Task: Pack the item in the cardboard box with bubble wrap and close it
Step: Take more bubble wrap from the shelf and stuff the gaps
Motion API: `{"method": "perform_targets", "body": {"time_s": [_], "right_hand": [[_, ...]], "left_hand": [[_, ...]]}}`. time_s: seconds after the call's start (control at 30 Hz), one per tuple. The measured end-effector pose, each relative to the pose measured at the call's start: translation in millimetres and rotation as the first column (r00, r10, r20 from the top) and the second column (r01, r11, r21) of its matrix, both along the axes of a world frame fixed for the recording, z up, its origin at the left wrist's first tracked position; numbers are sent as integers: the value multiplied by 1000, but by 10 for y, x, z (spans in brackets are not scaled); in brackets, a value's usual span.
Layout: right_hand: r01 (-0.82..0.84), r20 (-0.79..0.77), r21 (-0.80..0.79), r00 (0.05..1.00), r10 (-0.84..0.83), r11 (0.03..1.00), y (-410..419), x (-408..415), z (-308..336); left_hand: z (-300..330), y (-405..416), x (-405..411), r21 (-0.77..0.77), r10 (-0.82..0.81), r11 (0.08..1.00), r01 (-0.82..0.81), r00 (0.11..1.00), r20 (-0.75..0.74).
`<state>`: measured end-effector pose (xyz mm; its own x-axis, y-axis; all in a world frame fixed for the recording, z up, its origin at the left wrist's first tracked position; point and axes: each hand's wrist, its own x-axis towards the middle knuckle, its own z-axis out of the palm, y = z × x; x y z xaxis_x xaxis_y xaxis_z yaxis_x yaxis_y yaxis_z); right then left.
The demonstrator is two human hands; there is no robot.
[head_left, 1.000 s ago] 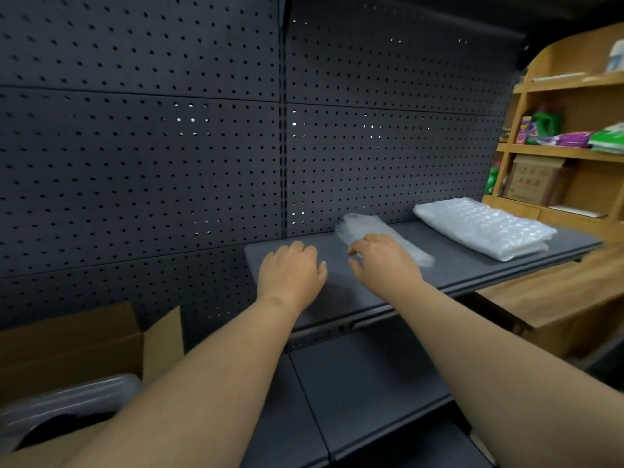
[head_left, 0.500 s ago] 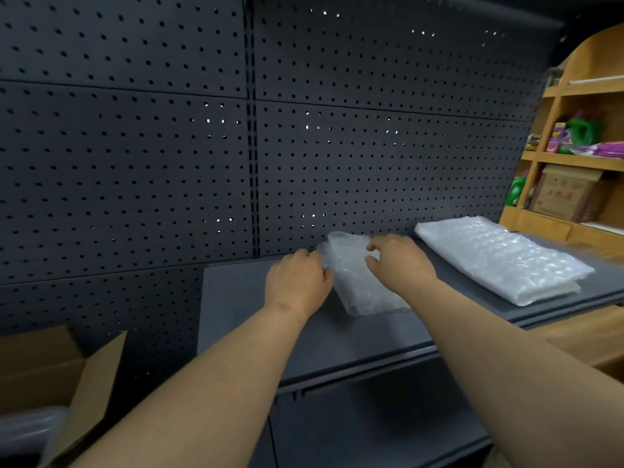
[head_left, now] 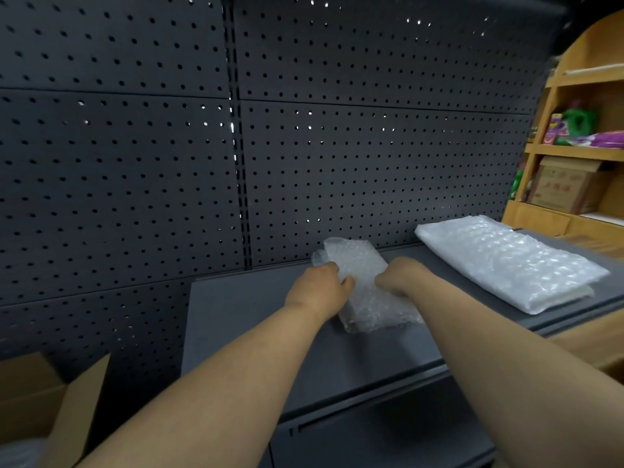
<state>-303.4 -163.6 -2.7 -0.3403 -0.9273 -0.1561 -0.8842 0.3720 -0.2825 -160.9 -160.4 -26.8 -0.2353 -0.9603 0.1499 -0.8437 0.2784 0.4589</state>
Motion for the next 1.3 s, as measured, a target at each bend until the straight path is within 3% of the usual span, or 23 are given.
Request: {"method": "perform_targets", "body": {"time_s": [0.37, 0.67, 0.83, 1.3], "right_hand": [[23, 228, 10, 973, -25, 1000, 18, 77, 64], [90, 444, -86, 895, -43, 992, -11, 114, 28], [155, 609, -91, 790, -68, 984, -28, 154, 21], [189, 857, -118, 515, 4, 975, 76, 300, 42]], "left_hand": [[0, -100, 16, 76, -51, 996, 56, 996, -72], [-3, -96, 45, 93, -29, 994, 50, 976, -214], [21, -63, 95, 69, -25, 996, 49, 948, -318], [128, 92, 289, 13, -26, 999, 41, 816, -577]]}}
